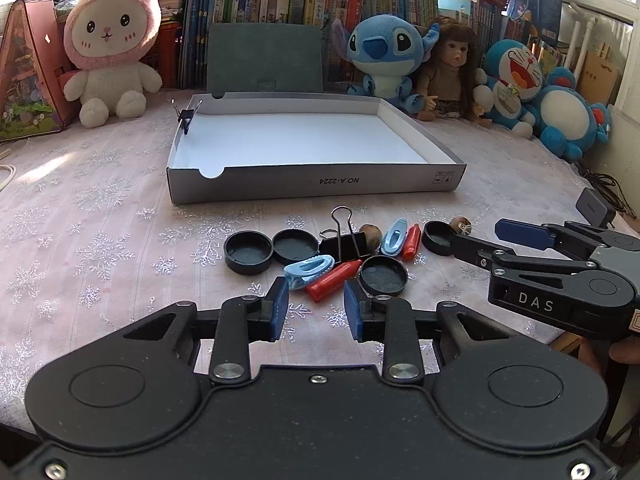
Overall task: Organize rigid objects
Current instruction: 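Close the left gripper on the light blue hair clip while the right gripper grasps the clear plastic dome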
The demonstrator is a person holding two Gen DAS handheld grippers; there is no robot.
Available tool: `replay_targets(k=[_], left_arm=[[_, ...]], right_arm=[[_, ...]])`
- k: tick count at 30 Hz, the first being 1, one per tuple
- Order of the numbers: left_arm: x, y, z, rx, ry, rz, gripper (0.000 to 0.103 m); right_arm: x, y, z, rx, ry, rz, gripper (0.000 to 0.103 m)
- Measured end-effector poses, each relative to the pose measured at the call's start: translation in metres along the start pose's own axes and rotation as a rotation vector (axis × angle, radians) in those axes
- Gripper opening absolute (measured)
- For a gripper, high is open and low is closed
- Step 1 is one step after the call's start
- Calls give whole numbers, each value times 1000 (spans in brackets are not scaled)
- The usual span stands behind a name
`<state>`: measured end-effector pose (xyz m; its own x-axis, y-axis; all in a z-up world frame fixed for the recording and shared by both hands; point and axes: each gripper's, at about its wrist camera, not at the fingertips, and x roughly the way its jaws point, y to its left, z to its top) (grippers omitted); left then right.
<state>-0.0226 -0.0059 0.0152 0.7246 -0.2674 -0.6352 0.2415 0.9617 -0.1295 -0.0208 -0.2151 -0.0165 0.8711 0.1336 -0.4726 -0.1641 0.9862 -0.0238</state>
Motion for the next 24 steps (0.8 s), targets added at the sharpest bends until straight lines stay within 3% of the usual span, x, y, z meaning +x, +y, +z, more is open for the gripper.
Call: replay_targets(k=[3, 8, 12, 18, 24], left_arm=[[7, -3, 2, -11, 19, -21, 23], [19, -2, 3, -34, 40, -37, 23], [22, 5, 7, -35, 32, -1, 23], [20, 20, 10, -44, 21, 77, 23], [17, 20, 10, -25, 0, 97, 26]], right_arm=[[2, -1, -1, -2, 10, -14, 50], [0, -2, -1, -25, 14, -25, 41], [-3, -8, -1, -26, 26, -41, 35], [-4, -19, -4, 14, 51, -54, 34], [-4, -20, -5, 35, 58, -45, 37]])
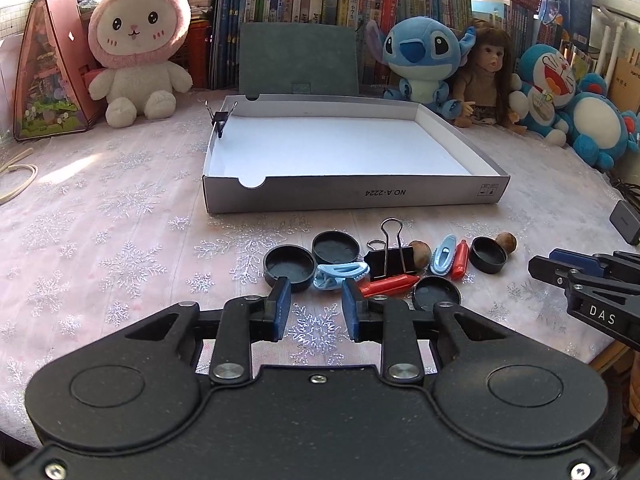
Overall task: Organize rigid objects
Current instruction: 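Close the left gripper on the light blue hair clip while the right gripper grasps the clear plastic dome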
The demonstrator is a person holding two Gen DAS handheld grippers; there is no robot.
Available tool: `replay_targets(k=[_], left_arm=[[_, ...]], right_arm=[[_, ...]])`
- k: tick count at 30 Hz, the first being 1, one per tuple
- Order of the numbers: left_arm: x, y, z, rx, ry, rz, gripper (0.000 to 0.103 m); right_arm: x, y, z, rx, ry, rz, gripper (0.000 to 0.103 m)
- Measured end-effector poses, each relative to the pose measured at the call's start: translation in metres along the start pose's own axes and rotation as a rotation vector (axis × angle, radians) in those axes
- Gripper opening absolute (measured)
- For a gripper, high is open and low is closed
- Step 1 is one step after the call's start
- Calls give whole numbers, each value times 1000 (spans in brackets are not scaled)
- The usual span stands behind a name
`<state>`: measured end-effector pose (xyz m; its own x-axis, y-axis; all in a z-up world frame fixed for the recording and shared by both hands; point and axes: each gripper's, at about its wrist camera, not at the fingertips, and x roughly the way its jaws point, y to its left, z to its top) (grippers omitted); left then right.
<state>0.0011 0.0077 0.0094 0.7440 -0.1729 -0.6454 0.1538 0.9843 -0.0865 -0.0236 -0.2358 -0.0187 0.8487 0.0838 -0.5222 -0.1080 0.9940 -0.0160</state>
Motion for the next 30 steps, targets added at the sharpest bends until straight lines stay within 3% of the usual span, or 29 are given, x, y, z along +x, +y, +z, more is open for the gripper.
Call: replay_targets(k=[5, 10, 20, 30], left_arm=[[9, 1, 1, 4, 5, 19, 25], [11, 15, 4, -11, 1, 95, 25], [8, -6, 3, 62, -4, -21, 25], [22, -15, 8, 49, -3, 21, 32]], right_arm=[[1, 3, -1, -2, 4, -8, 37], [1, 0, -2, 7, 11, -17, 37], [-1, 9, -5, -1, 10, 50, 36], [-1, 9, -4, 7, 2, 38, 36]])
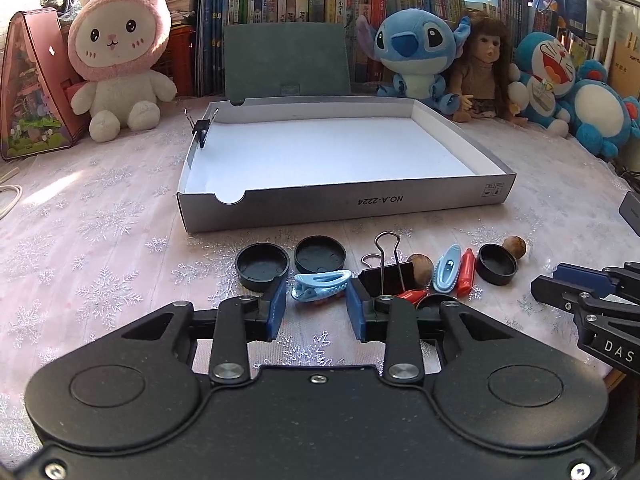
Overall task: Organize rigid objects
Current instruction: 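Close the left gripper on the light blue hair clip while the right gripper grasps the clear plastic dome, then carry the blue clip with the left gripper while the right gripper carries the dome over the tray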
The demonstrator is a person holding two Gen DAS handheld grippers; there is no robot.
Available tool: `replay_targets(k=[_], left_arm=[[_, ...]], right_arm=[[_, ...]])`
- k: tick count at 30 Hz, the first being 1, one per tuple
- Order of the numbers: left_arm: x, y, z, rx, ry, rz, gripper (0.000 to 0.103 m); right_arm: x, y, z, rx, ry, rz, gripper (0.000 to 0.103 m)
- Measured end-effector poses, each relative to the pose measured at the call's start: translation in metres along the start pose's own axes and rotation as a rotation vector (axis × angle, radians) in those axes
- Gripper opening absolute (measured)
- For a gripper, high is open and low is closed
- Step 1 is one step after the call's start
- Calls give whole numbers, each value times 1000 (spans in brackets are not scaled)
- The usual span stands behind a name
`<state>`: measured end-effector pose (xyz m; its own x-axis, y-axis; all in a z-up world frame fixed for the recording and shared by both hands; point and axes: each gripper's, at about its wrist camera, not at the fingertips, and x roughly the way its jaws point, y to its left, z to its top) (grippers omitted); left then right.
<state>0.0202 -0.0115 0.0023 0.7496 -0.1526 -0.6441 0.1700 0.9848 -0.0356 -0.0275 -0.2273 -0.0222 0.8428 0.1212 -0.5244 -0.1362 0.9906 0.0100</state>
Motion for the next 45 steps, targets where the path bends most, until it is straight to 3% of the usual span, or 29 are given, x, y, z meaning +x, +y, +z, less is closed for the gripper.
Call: replay_targets(k=[1, 3, 4, 10, 16, 19, 27, 30, 32, 34, 36, 45], left_arm=[[1, 0, 0, -1, 0, 3, 34], [3, -1, 0, -6, -5, 4, 34], [3, -1, 1, -7, -8, 4, 34], [-2, 8, -3, 9, -7, 8, 24], [-12, 27, -9, 30, 4, 33, 25], [-16, 33, -11, 30, 5, 50, 36], [-12, 48, -7, -47, 7, 115, 37], [-16, 46, -6, -65, -2, 92, 39], [-20, 43, -6, -63, -23, 51, 47], [-21, 37, -6, -36, -39, 42, 54], [-18, 30, -6, 5, -39, 62, 55], [-4, 12, -10, 124, -43, 97, 58]], right_arm=[[0, -1, 0, 3, -2, -6, 36], [1, -5, 1, 9, -4, -22, 50], [1, -7, 2, 12, -4, -28, 51], [3, -17, 6, 11, -7, -76, 51], [5, -23, 8, 9, -8, -97, 51], [5, -23, 9, 11, -12, -87, 53], [14, -22, 11, 15, 12, -123, 53], [15, -24, 10, 20, 20, -130, 53], [14, -25, 9, 20, 18, -124, 53], [13, -26, 10, 19, 9, -111, 55], [14, -25, 12, 14, 3, -107, 61], [23, -19, 12, -9, 0, -131, 67]])
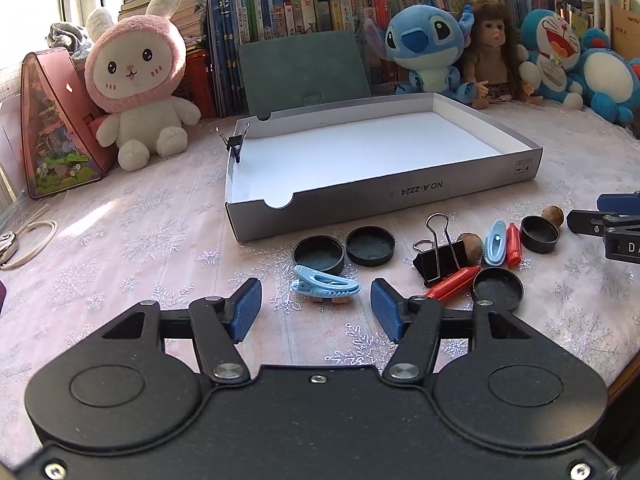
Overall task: Organize rigid objects
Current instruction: 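Carry the blue clip with the left gripper while the right gripper carries the dome over the tray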
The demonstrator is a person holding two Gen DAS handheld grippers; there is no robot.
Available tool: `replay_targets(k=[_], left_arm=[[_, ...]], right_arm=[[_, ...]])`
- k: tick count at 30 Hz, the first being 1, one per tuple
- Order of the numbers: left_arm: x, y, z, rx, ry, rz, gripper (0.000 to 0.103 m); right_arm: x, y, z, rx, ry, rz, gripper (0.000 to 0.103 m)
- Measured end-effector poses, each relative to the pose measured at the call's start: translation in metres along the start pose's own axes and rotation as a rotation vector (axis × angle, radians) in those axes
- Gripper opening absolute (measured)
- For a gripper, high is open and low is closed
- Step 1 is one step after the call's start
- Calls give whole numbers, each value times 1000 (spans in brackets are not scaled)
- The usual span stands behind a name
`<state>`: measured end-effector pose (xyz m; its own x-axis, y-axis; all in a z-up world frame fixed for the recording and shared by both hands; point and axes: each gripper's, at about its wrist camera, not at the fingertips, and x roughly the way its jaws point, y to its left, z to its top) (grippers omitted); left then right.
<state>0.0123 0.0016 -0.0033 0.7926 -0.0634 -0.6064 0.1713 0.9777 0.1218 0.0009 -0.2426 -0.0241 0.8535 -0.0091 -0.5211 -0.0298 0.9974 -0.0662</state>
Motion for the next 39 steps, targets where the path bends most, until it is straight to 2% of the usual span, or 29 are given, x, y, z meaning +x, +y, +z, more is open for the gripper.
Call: replay_targets(k=[2, 6, 7, 8, 9, 16, 23, 29, 33, 39], left_arm=[[2, 1, 1, 4, -4, -10, 55], [5, 4, 1, -7, -13, -64, 36], [5, 5, 1, -22, -8, -63, 36], [4, 6, 1, -36, -5, -62, 36], [2, 6, 2, -44, -2, -64, 36], [-21, 7, 7, -81, -27, -67, 36], [-25, 18, 35, -110, -37, -59, 36], [-11, 34, 74, -171, -10, -139, 36], [6, 39, 104, -166, -5, -162, 36], [59, 48, 155, -237, 115, -256, 36]], right_arm=[[2, 0, -1, 9, 4, -17, 68], [3, 0, -1, 6, -8, -24, 68], [4, 1, -1, -2, -2, -19, 63], [5, 2, -1, -6, 1, -6, 44], [5, 2, -1, -6, -1, 5, 34], [-5, 12, 2, -33, -7, 42, 34], [-11, 7, 23, 29, -14, 87, 34], [-5, 3, 61, 60, -23, 134, 34], [10, 1, 94, 73, -3, 177, 34], [52, 12, 139, 31, 88, 236, 34]])
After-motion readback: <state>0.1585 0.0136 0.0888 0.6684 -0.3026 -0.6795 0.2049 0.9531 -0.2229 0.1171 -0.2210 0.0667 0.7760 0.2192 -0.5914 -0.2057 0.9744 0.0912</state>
